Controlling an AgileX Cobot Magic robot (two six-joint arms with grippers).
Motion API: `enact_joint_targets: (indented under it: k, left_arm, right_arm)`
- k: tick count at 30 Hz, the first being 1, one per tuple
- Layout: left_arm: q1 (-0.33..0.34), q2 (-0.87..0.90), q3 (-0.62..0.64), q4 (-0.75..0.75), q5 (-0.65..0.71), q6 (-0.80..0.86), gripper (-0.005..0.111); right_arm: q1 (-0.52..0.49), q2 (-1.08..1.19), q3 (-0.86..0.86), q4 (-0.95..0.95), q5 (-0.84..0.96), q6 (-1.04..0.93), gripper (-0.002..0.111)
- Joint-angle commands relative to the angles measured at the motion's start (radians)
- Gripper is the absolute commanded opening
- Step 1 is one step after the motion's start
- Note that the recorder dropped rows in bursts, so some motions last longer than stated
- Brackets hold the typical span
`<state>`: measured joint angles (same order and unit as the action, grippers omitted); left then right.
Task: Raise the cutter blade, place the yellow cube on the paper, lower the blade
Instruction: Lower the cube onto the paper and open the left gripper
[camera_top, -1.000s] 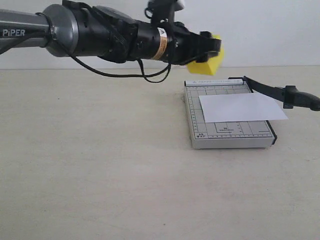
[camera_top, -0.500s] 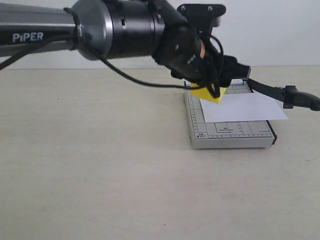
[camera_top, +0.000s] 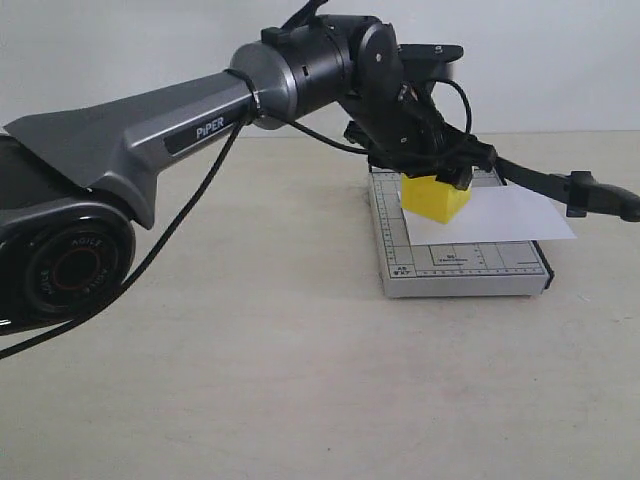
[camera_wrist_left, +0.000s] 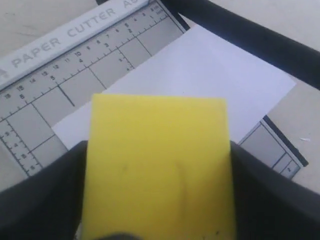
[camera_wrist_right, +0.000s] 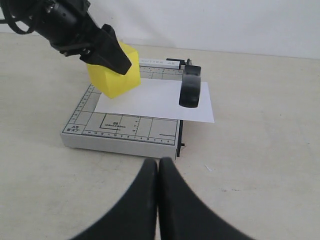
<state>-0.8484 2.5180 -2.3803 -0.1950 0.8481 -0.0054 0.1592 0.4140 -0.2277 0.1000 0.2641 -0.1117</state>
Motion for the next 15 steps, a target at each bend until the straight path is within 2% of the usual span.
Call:
enact_joint_targets:
  k: [1, 15]
  left_arm:
    - [-0.004, 0.016, -0.017, -0.008, -0.075, 0.059, 0.004]
    - [-0.004, 0.055, -0.017, -0.019, -0.107, 0.157, 0.004]
  right_arm:
    - [0.0, 0.004, -0.004, 0.0, -0.006, 0.001, 0.0]
    - [0.0, 0.004, -0.004, 0.0, -0.006, 0.001, 0.0]
